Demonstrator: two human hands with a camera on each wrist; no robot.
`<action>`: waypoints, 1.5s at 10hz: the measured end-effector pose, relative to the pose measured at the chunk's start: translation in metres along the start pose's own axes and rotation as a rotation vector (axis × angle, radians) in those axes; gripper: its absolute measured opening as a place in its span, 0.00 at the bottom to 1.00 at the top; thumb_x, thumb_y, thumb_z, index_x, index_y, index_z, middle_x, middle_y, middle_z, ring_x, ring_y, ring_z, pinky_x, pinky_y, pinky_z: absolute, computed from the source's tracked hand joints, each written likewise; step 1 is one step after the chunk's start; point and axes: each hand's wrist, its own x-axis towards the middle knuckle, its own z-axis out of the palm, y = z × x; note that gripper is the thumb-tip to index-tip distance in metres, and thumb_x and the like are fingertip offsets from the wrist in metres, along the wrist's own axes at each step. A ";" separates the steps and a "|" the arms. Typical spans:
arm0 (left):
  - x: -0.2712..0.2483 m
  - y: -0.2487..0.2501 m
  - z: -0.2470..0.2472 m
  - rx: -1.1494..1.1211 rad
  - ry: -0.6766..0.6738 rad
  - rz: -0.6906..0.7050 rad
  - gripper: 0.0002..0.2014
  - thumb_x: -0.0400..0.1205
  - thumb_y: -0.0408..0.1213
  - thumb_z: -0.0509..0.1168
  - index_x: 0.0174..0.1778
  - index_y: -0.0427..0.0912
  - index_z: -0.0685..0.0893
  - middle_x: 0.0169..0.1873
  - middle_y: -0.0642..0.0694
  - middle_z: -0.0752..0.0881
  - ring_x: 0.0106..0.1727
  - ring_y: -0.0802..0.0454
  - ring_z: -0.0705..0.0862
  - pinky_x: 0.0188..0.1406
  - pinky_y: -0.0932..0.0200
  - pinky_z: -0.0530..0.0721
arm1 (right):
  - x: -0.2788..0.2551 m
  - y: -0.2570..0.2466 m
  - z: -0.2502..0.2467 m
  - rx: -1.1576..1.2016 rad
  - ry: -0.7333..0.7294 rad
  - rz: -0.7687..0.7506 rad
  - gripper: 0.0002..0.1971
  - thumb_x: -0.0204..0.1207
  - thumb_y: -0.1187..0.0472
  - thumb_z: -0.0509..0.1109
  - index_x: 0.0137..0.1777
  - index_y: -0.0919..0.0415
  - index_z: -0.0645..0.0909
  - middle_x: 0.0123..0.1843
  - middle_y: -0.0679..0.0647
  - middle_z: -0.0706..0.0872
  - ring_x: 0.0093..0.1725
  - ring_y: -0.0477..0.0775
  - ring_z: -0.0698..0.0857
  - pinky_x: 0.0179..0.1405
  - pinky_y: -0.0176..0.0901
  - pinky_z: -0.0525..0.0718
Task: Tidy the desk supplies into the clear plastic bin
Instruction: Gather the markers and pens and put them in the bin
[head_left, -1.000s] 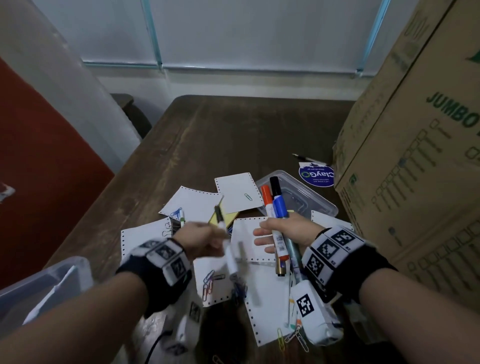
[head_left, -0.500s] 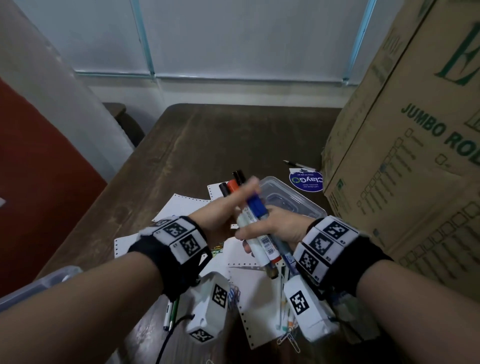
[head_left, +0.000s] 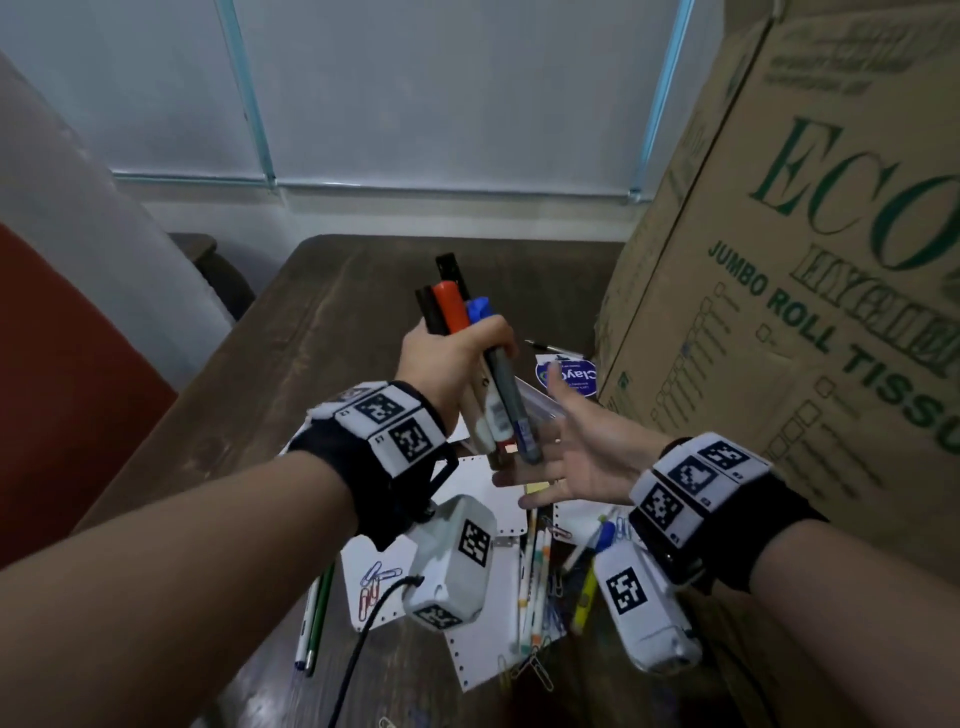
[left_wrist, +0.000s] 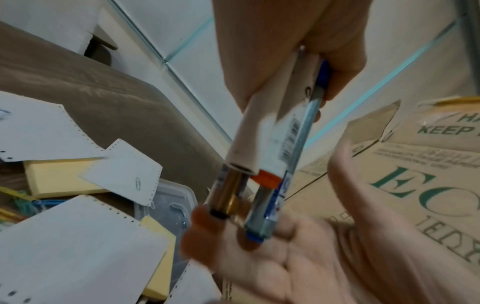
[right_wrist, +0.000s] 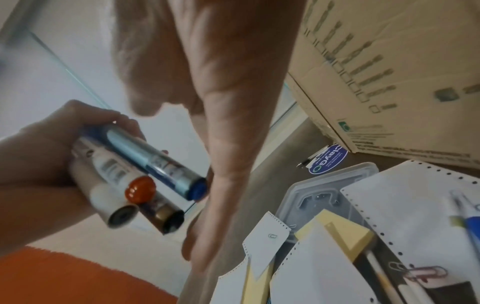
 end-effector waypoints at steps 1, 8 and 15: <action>-0.005 0.004 0.009 -0.026 0.023 0.053 0.20 0.62 0.32 0.75 0.49 0.32 0.83 0.39 0.37 0.86 0.37 0.46 0.86 0.43 0.52 0.88 | -0.007 0.000 -0.004 0.181 0.012 0.067 0.55 0.66 0.22 0.39 0.66 0.73 0.74 0.63 0.77 0.81 0.57 0.71 0.85 0.58 0.59 0.82; -0.014 -0.073 -0.057 0.262 0.180 -0.411 0.09 0.69 0.26 0.69 0.44 0.33 0.81 0.28 0.39 0.83 0.24 0.46 0.82 0.32 0.58 0.83 | 0.055 0.139 -0.045 -1.155 0.474 0.358 0.20 0.82 0.55 0.59 0.72 0.61 0.74 0.72 0.60 0.78 0.71 0.60 0.77 0.68 0.47 0.75; -0.045 -0.008 -0.082 0.145 0.018 -0.443 0.10 0.73 0.34 0.74 0.45 0.34 0.83 0.26 0.37 0.86 0.19 0.45 0.85 0.22 0.57 0.86 | 0.040 0.018 0.101 -0.586 0.283 -0.373 0.11 0.81 0.66 0.60 0.56 0.71 0.80 0.56 0.73 0.85 0.57 0.70 0.85 0.60 0.66 0.81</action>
